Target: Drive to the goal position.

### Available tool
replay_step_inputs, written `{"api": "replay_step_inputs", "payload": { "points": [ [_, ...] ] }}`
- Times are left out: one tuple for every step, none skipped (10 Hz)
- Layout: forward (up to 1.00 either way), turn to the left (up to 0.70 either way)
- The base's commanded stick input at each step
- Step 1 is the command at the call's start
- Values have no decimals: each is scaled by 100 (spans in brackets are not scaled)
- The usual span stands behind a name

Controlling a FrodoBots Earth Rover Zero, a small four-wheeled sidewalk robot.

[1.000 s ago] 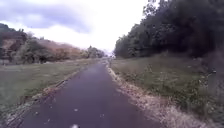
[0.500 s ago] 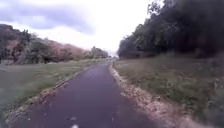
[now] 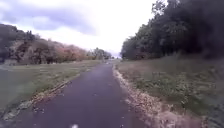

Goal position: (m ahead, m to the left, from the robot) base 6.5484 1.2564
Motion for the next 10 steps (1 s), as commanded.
{"api": "replay_step_inputs", "payload": {
  "points": [
    [60, 0],
    [60, 0],
    [60, 0],
    [60, 0],
    [60, 0],
    [60, 0],
    [60, 0],
    [60, 2],
    [60, 8],
    [60, 15]
  ]
}}
